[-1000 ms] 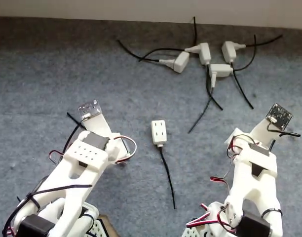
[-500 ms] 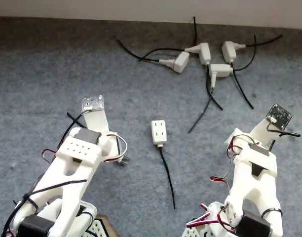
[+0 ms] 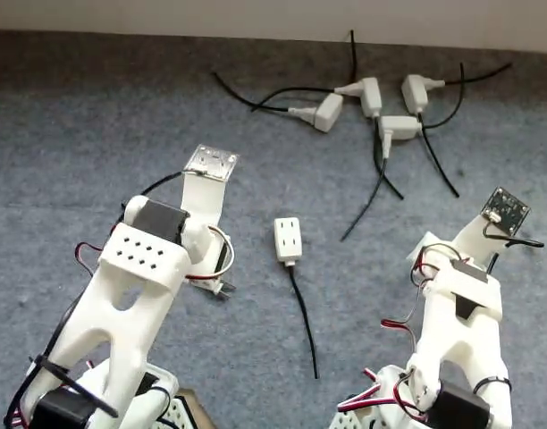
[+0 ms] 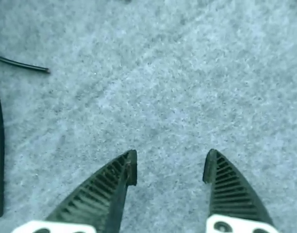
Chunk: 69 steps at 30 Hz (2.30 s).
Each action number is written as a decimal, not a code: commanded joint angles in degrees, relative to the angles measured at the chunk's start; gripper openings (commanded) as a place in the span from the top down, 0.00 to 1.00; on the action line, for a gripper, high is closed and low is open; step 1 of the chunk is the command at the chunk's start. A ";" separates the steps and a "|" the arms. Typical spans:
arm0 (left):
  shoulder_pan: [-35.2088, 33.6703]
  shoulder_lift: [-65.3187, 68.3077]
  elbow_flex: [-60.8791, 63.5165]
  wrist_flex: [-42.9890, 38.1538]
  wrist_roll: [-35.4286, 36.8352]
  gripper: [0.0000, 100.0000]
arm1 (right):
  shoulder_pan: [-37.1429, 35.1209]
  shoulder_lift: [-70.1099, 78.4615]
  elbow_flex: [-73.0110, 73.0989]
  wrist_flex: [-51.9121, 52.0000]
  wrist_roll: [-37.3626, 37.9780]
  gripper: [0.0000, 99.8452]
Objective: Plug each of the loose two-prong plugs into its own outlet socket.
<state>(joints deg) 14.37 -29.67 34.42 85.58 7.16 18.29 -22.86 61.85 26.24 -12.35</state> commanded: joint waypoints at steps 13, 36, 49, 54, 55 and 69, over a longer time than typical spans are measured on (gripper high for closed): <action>-6.90 -0.57 -3.47 -1.76 6.33 0.86 | -0.40 -0.13 -0.13 -1.01 0.70 0.77; -6.90 -0.22 19.47 -32.53 30.86 0.86 | -0.48 -0.13 -0.13 -1.01 0.70 0.77; -3.21 -0.22 26.77 -35.25 38.95 0.86 | -0.48 -0.13 -0.13 -1.01 0.70 0.77; -3.38 -0.22 31.69 -45.36 38.95 0.87 | -0.48 -0.13 -0.13 -1.01 0.70 0.77; -3.38 -0.22 32.40 -47.12 38.86 0.87 | -0.48 -0.13 -0.13 -1.01 0.70 0.77; -3.30 -0.66 33.10 -50.37 38.68 0.87 | -0.48 -0.13 -0.13 -1.01 0.70 0.77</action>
<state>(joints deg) 10.42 -29.76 68.18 36.26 45.67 18.29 -22.86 61.85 26.24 -12.35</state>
